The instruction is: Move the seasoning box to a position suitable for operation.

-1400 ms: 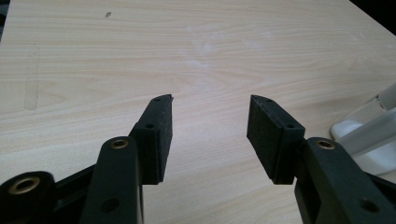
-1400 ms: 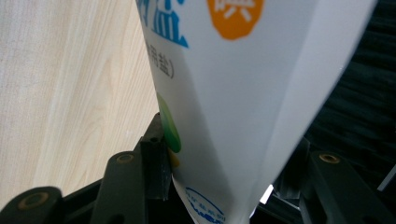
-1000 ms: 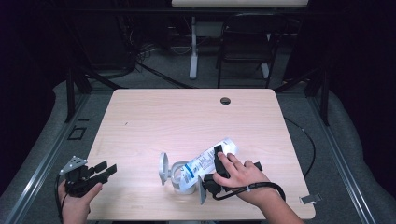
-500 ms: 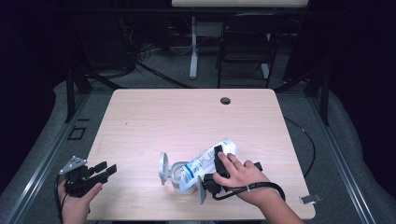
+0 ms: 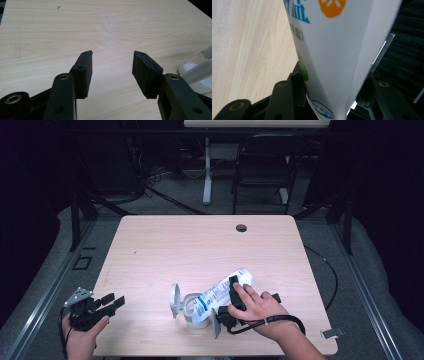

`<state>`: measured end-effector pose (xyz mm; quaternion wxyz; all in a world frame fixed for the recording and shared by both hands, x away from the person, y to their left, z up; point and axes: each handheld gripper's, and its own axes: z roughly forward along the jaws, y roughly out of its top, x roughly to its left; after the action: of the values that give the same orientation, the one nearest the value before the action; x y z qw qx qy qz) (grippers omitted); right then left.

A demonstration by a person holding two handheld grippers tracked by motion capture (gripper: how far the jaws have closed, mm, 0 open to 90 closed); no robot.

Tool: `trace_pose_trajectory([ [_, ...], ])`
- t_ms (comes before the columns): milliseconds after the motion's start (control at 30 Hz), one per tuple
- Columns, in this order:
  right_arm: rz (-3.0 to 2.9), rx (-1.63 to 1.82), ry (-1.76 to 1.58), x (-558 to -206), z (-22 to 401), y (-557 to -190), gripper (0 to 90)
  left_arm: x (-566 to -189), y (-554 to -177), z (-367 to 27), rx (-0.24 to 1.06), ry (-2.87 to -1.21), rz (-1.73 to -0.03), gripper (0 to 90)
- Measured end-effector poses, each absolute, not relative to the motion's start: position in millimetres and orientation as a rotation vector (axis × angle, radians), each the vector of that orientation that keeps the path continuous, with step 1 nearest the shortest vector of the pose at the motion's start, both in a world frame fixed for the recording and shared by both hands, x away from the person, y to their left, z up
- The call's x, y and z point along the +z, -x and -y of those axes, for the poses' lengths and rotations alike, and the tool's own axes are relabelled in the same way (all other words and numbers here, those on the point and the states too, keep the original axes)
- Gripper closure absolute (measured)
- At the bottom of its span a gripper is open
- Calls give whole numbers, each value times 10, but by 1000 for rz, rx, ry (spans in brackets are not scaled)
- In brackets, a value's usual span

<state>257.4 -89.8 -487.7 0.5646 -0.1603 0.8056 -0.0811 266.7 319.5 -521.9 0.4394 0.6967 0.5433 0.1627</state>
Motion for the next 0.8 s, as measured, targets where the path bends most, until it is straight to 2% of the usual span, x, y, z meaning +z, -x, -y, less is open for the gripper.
trace_pose_trajectory([
  [800, -1893, -195, 376, -4867, 891, -2567, 562, -5224, -2668, -3202, 406, -1728, -1352, 509],
])
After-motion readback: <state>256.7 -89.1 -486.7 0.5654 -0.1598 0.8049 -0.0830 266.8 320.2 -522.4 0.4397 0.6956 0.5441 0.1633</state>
